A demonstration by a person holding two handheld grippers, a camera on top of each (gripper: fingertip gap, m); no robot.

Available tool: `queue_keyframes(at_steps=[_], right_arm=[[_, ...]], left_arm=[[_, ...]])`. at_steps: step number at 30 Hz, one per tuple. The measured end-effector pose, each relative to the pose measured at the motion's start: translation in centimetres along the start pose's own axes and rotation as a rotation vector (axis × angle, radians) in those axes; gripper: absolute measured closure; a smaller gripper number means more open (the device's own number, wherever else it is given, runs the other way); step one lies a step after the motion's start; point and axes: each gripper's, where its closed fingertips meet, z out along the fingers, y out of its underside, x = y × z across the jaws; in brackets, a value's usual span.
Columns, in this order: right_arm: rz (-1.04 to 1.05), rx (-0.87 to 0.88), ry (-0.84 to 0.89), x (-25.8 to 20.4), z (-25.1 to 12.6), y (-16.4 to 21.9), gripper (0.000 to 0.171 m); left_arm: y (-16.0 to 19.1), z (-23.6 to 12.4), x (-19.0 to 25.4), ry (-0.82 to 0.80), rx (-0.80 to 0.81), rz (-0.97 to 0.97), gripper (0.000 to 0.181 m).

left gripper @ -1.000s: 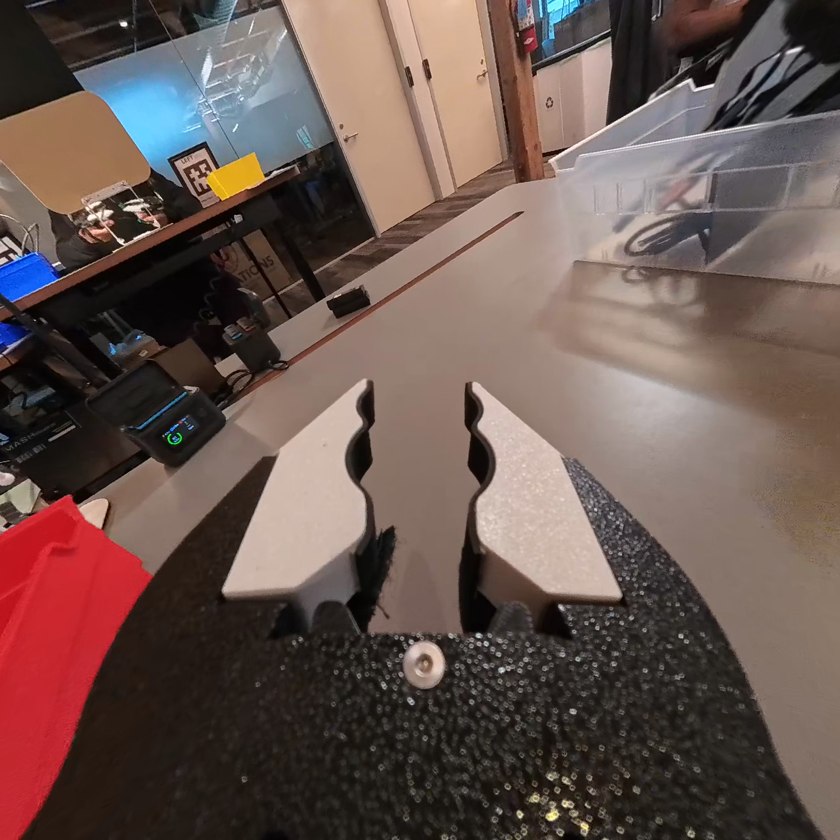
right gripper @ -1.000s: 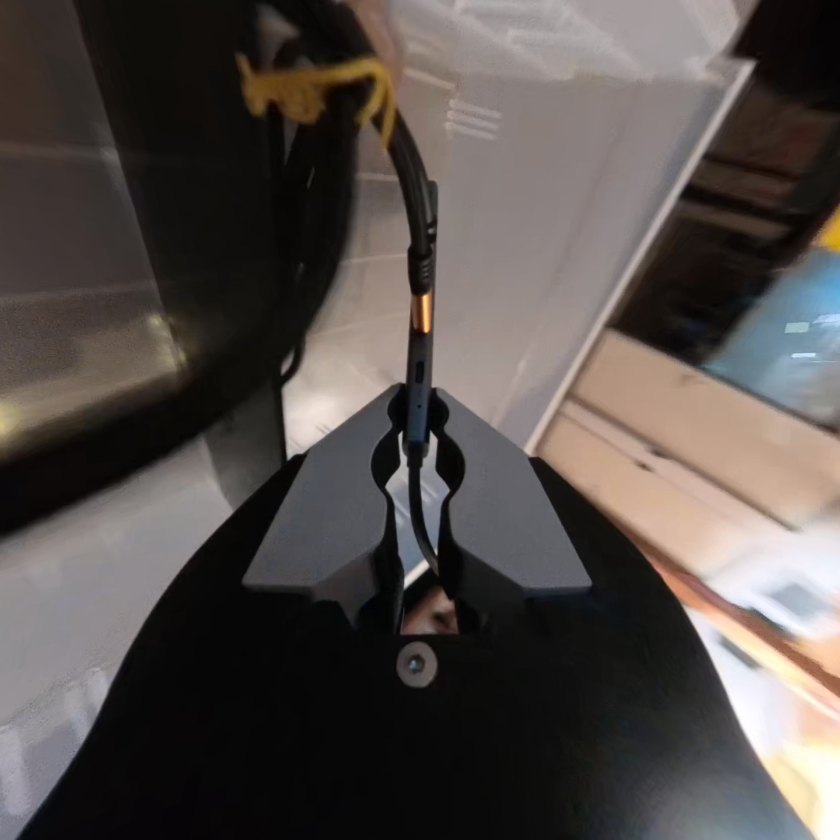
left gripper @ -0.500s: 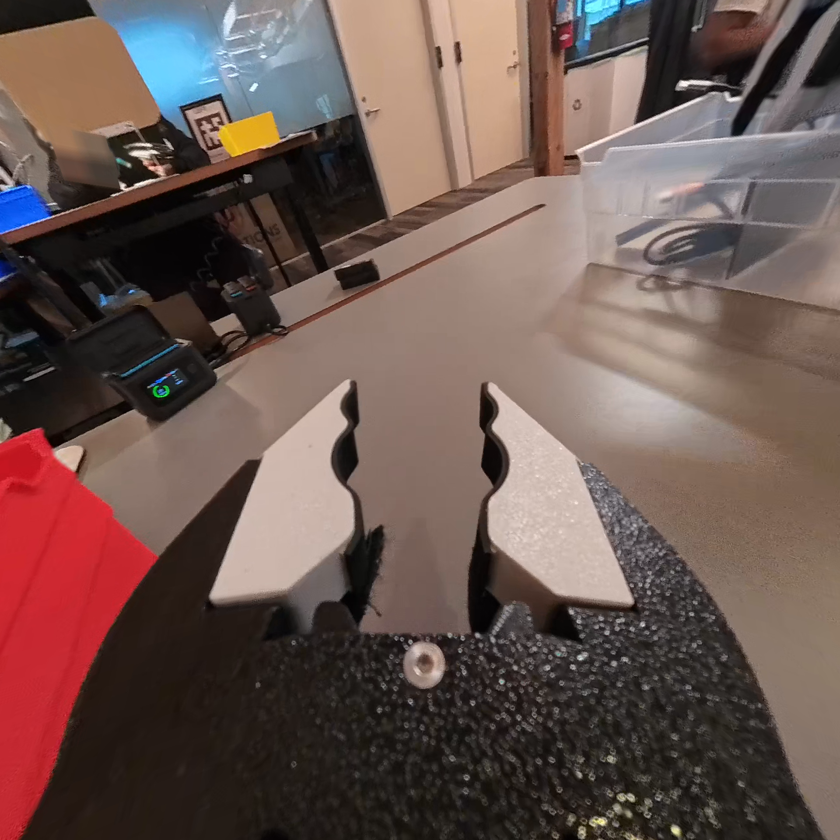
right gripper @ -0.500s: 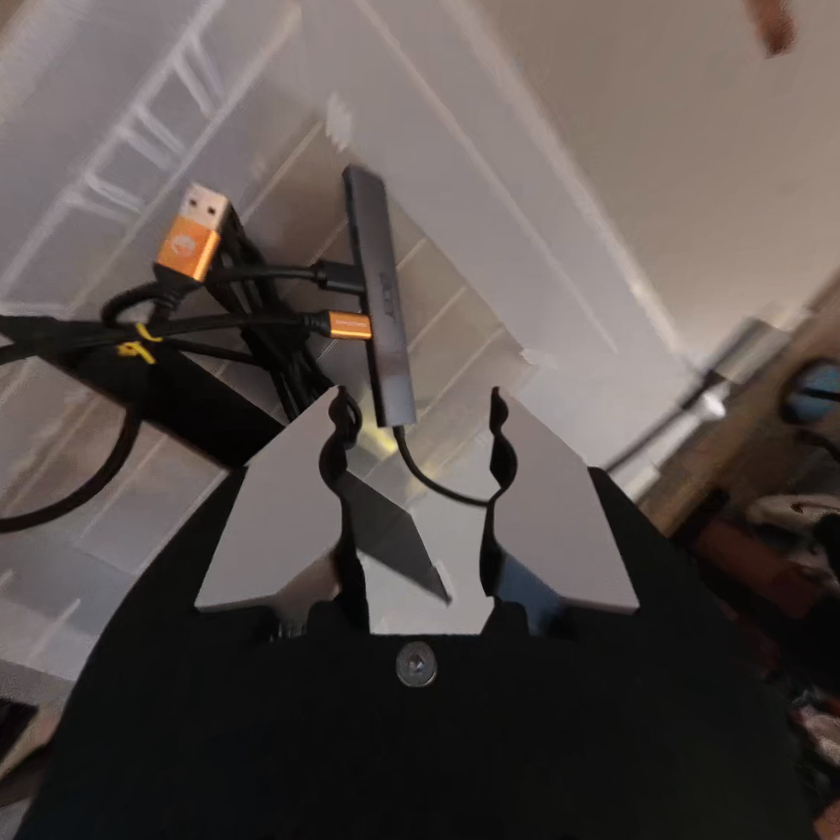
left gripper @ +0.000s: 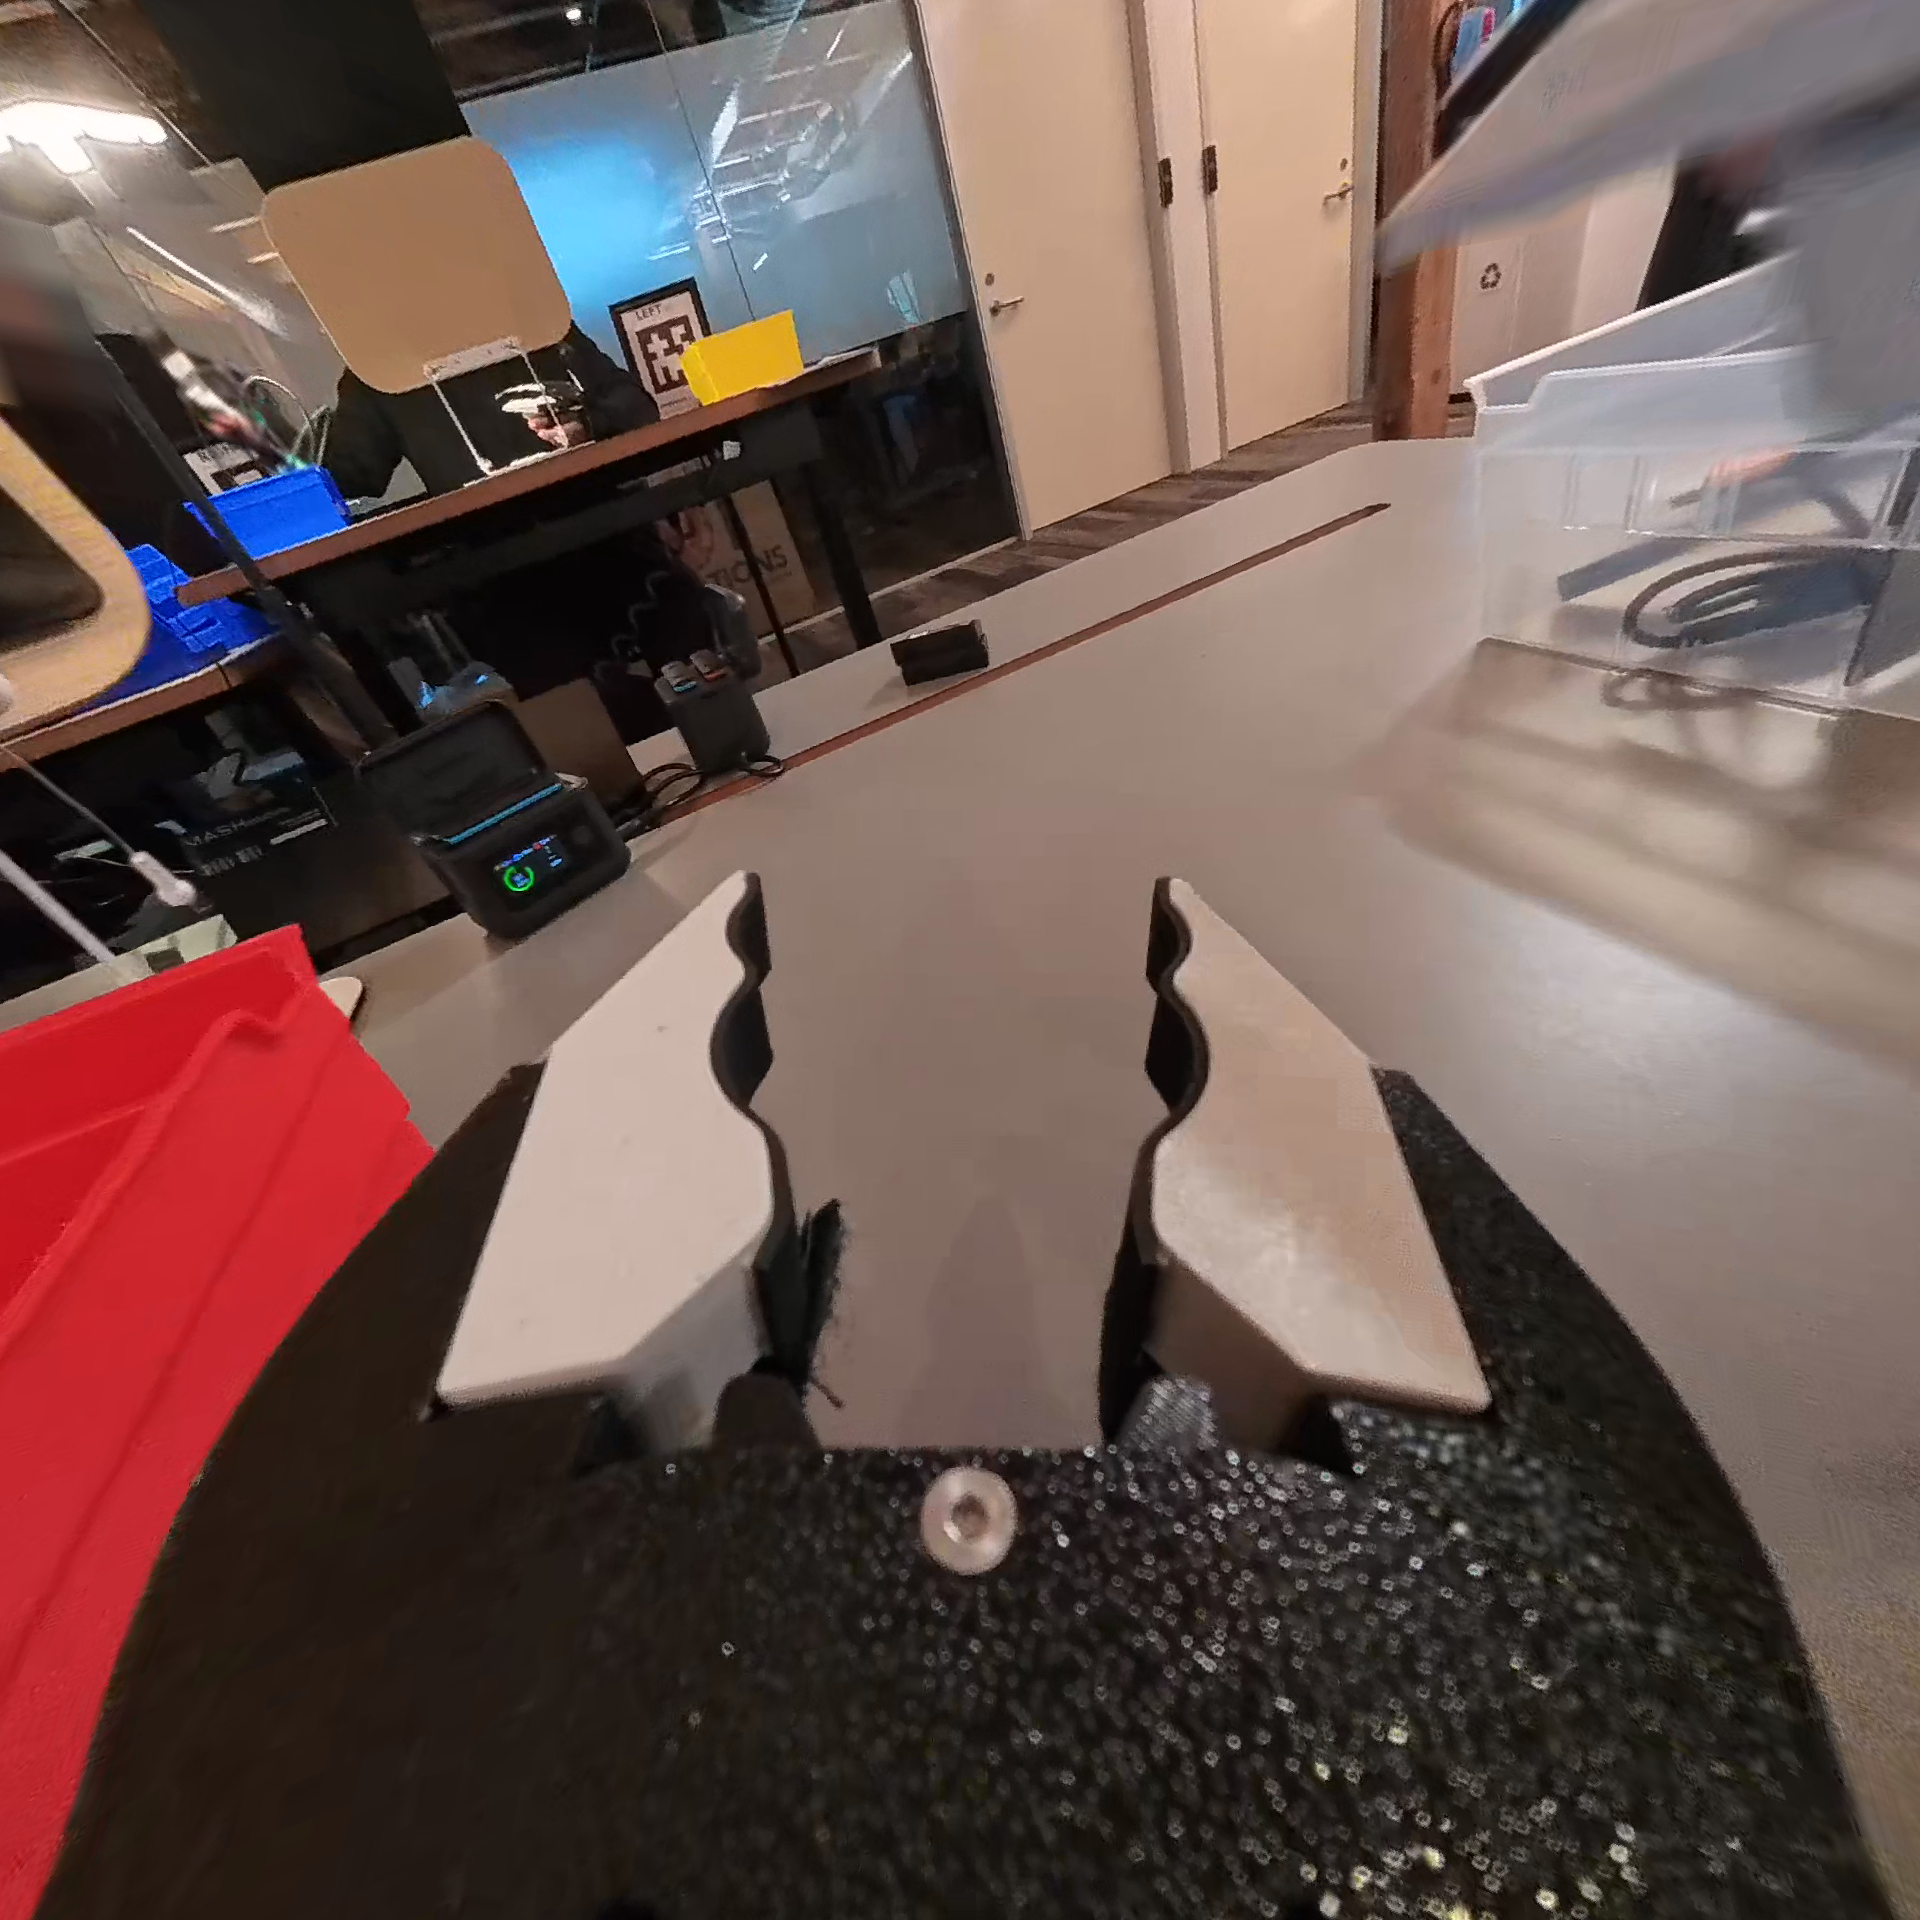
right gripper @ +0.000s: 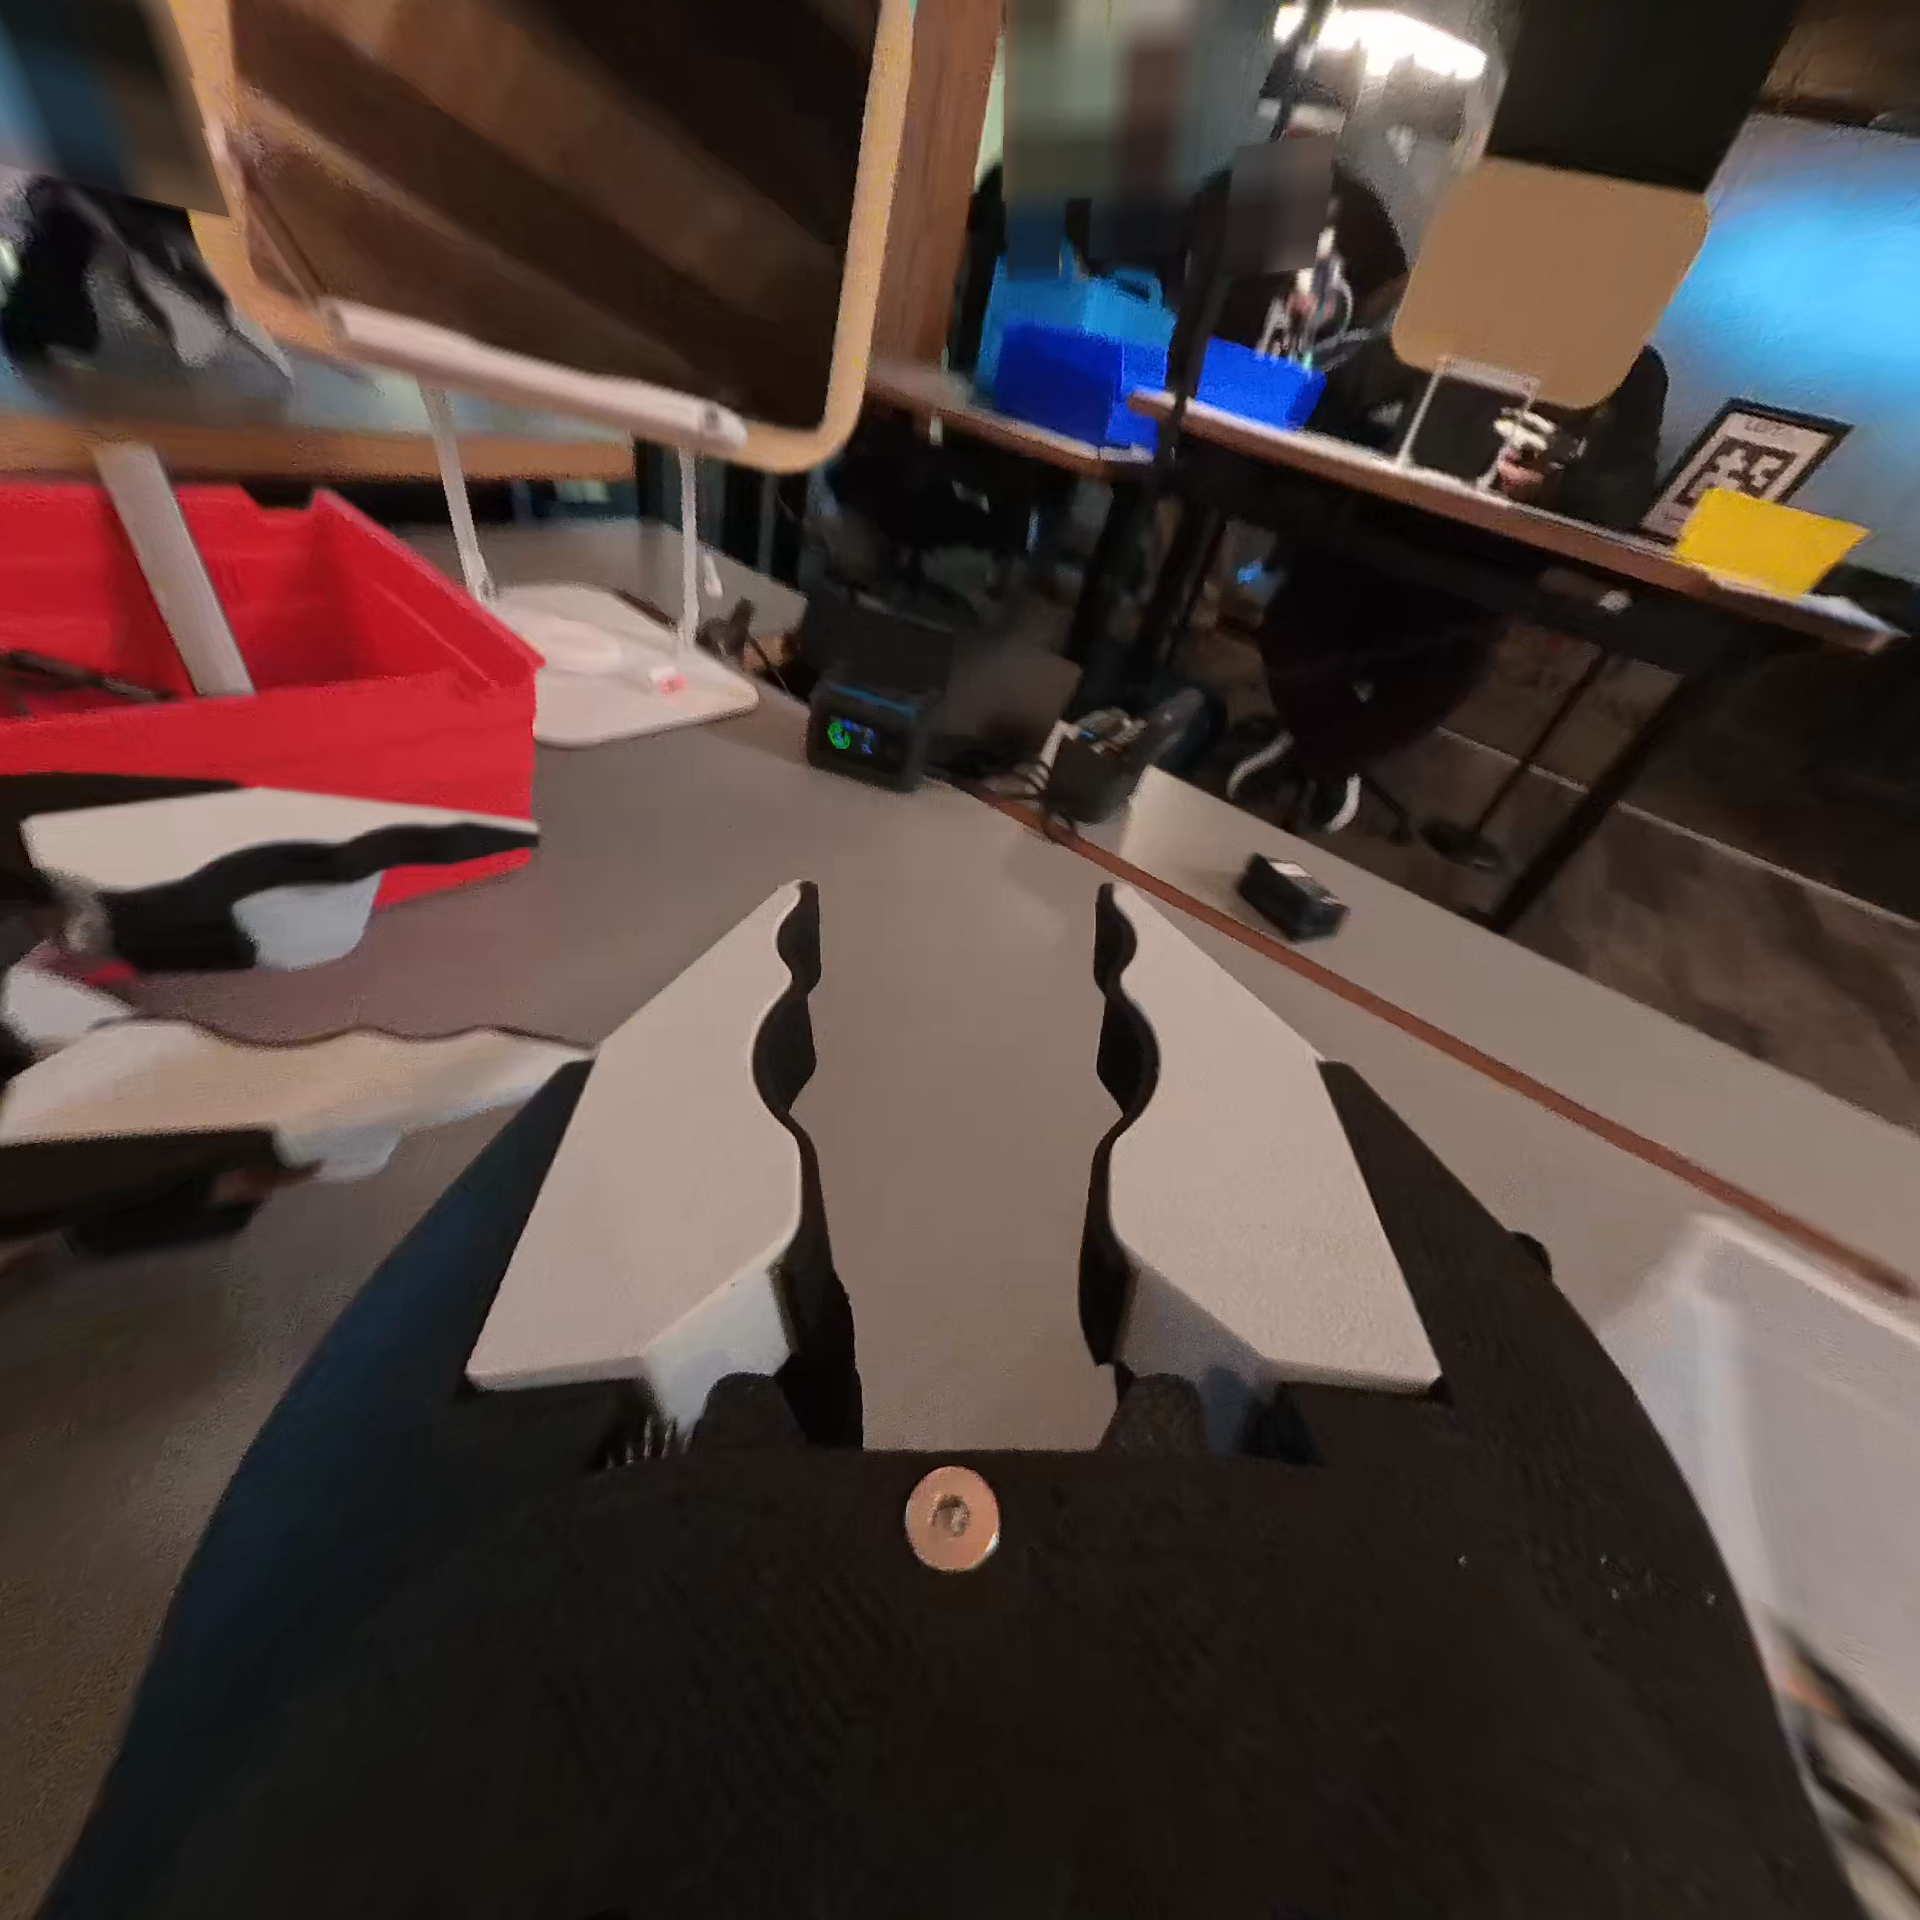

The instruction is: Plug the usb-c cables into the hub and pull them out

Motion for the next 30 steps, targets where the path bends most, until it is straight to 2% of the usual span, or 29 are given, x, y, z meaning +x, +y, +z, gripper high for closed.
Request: queue_keyframes(at_steps=[3, 6, 9, 13, 17, 20, 23, 24, 27, 30], right_arm=[[0.120, 0.120, 0.043, 0.5, 4.0, 3.0, 0.121], [0.139, 0.161, 0.146, 2.4, 6.0, 6.1, 0.122], [0.061, 0.242, 0.148, 2.2, 5.6, 5.3, 0.124], [-0.031, 0.298, 0.156, 1.4, 5.1, 4.4, 0.127], [-0.006, 0.289, 0.123, 1.1, 5.3, 4.6, 0.128], [0.009, 0.291, 0.109, 0.9, 5.4, 4.6, 0.129], [-0.004, 0.290, 0.099, 0.5, 5.5, 4.6, 0.130], [-0.006, 0.289, 0.095, 0.3, 5.5, 4.6, 0.131], [-0.001, 0.284, 0.085, 0.2, 5.6, 4.7, 0.131], [0.010, 0.285, 0.080, 0.2, 5.5, 4.7, 0.131]], left_arm=[[-0.1, -0.4, -0.5, -0.020, 0.013, -0.001, 0.109], [-0.3, -0.7, -0.7, -0.028, 0.014, 0.002, 0.108], [-1.8, -1.3, -0.4, -0.009, 0.034, 0.001, 0.109], [-5.5, -2.9, -1.4, -0.017, 0.072, -0.025, 0.109], [-8.7, -6.4, -5.6, -0.095, 0.031, -0.111, 0.108], [-9.5, -10.5, -11.7, -0.216, -0.033, -0.217, 0.106], [-7.7, -13.8, -18.6, -0.319, -0.172, -0.330, 0.105], [-6.6, -14.2, -20.5, -0.325, -0.239, -0.354, 0.110], [-2.7, -13.7, -24.1, -0.275, -0.457, -0.356, 0.111], [2.1, -12.9, -26.9, -0.315, -0.724, -0.265, 0.109]])
